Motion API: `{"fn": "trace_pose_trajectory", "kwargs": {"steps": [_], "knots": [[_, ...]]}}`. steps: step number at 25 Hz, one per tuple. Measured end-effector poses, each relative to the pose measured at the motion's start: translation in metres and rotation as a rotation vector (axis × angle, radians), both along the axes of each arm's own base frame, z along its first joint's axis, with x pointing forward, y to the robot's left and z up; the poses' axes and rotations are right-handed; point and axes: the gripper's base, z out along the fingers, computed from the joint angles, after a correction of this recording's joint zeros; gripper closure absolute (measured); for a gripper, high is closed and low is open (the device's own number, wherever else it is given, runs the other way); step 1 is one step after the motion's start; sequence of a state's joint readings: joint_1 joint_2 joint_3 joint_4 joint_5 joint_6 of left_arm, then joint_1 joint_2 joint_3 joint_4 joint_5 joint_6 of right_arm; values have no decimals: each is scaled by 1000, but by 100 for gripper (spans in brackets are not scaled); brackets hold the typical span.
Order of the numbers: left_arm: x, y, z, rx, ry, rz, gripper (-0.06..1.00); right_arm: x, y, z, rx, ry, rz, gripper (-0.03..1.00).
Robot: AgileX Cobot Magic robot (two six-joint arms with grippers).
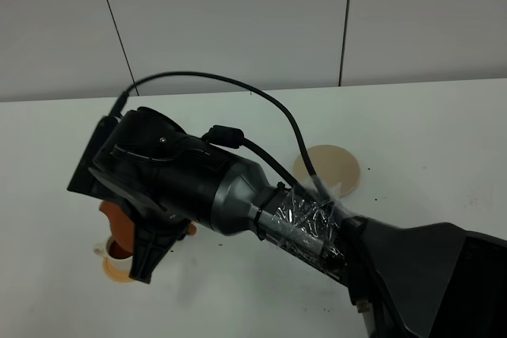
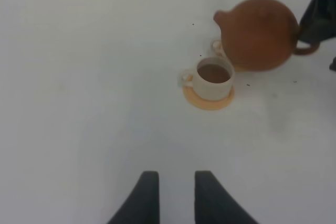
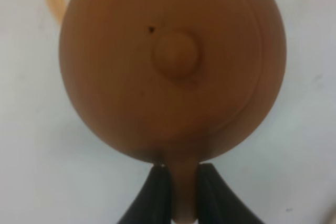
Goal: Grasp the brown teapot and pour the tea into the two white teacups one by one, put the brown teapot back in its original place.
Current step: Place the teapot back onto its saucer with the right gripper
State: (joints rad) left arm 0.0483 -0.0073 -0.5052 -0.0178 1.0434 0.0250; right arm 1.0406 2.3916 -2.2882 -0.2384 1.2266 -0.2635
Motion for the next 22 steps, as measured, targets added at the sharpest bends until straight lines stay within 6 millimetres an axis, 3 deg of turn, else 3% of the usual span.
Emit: {"fn": "trace_pose_trajectory", "kwargs": {"steps": [5,22], "knots": [[0,0,0,1,0,0,70,1,-5,-12,-31,32,-24,87],[0,0,0,1,0,0,70,9,-10,-12,-18,43,-71,87]]}}
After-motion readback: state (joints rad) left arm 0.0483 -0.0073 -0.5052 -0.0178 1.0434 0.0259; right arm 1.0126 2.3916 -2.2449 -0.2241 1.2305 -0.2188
